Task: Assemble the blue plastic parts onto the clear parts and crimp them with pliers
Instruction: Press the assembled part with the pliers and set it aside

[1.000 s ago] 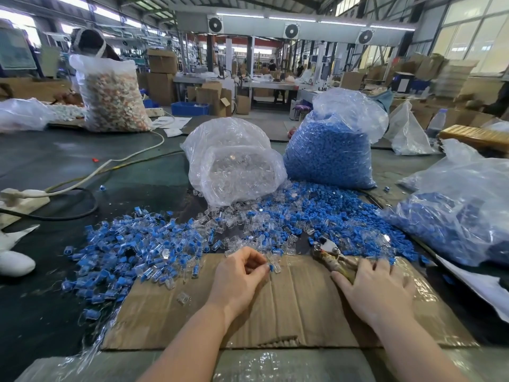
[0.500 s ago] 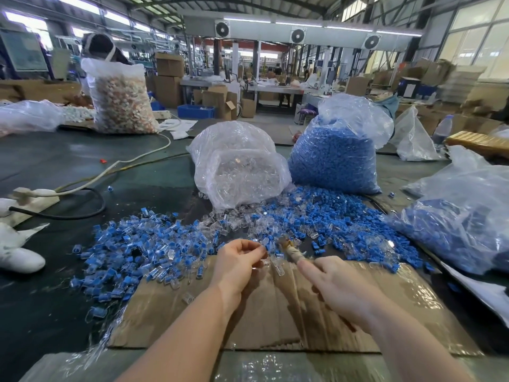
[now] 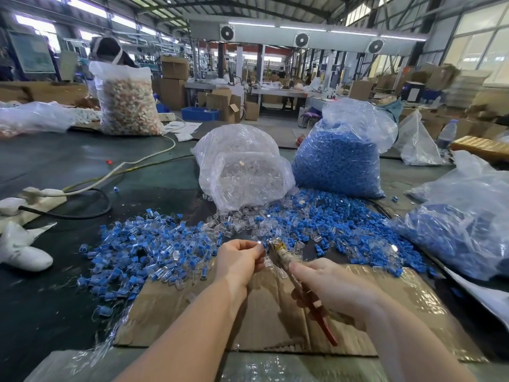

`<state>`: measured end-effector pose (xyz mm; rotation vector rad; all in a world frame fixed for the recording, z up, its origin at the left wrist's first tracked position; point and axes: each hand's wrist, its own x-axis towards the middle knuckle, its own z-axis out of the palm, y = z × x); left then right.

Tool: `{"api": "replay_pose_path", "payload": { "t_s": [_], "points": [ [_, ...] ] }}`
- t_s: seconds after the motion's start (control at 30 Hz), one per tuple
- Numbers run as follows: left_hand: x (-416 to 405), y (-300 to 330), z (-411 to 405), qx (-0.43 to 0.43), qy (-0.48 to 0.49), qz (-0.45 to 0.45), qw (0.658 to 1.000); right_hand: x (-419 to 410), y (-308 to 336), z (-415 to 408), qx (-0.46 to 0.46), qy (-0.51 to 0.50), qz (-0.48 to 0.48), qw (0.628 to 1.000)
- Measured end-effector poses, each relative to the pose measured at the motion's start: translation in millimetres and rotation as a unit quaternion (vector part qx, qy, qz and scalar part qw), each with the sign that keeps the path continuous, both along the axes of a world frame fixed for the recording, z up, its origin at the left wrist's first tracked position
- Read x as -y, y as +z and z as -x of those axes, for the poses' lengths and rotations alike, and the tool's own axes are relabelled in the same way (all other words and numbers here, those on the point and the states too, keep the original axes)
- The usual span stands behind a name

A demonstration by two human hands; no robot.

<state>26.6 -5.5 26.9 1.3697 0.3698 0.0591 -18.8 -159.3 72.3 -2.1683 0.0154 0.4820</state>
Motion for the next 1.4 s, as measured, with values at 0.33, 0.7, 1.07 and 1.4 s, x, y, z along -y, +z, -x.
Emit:
{"api": "replay_pose_path", "payload": {
  "t_s": [0.33,0.7,1.07,1.4],
  "points": [
    [2,3,-2,0.002,0.001,-0.014,1.0,3,-1,-4,-0.037,0.023,-0.01,0.999],
    [5,7,-1,-0.025,-0.005,0.036,0.999,6,5,-2,-0.033,0.042,0.045,0.998],
    [8,7,-1,-0.035,0.002,0.071,0.997,-5,6,6,0.07,0.067,0.091,0.991],
    [-7,0,0,0.008,0.04,-0.105,0.994,10,-10,3,0.07,0.003,0.003,0.998]
  ]
}}
